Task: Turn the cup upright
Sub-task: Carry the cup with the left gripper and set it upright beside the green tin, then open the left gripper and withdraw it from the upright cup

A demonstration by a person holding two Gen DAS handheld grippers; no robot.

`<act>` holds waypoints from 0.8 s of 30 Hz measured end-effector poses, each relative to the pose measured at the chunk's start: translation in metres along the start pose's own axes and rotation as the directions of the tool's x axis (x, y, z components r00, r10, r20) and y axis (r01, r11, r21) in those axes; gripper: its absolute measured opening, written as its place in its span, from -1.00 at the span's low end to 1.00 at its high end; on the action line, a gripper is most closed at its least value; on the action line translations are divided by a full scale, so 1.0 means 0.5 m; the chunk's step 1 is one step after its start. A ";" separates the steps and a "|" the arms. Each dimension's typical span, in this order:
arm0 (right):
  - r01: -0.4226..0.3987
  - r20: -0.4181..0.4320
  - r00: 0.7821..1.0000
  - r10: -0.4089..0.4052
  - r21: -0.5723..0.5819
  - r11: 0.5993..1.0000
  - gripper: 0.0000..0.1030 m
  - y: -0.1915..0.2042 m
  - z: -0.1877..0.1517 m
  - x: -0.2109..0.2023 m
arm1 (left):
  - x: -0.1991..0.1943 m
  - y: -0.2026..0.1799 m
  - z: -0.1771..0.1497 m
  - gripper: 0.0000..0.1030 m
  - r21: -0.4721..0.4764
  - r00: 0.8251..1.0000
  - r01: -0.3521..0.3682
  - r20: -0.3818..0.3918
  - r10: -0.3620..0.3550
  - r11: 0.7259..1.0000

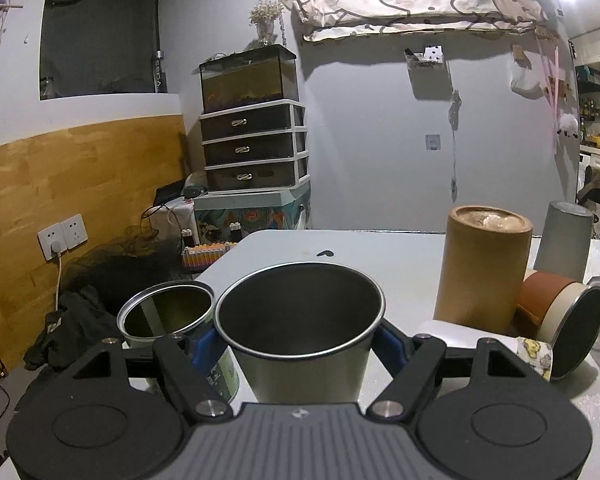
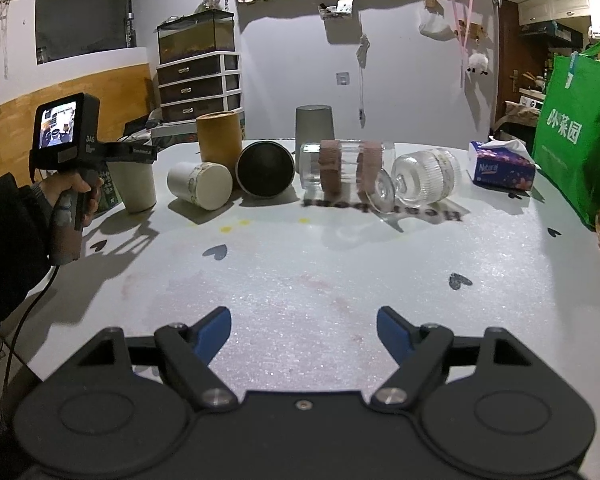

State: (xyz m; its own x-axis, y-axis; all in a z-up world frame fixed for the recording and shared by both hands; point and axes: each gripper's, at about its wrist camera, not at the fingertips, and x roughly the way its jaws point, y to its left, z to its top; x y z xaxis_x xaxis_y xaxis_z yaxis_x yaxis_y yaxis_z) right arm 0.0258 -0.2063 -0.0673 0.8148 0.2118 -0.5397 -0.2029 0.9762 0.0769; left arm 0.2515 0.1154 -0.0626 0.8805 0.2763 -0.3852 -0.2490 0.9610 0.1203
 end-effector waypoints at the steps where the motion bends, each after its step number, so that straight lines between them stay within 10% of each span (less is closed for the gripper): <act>1: -0.002 0.002 1.000 0.002 -0.001 1.000 0.57 0.000 -0.001 -0.001 | -0.002 0.002 0.001 0.63 -0.005 1.000 -0.001 -0.007 0.001 1.000; 24: -0.078 0.171 0.982 0.081 -0.019 0.997 0.66 0.001 0.106 -0.024 | -0.312 0.049 -0.012 1.00 -0.017 0.997 0.072 0.021 -0.071 0.997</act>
State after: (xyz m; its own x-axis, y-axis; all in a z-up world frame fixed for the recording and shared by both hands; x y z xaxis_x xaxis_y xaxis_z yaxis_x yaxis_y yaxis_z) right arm 0.0448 -0.2059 -0.0166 0.8766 0.2947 -0.3805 -0.2766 0.9555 0.1028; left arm 0.1057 0.0957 -0.0049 0.9042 0.2069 -0.3737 -0.1920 0.9784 0.0772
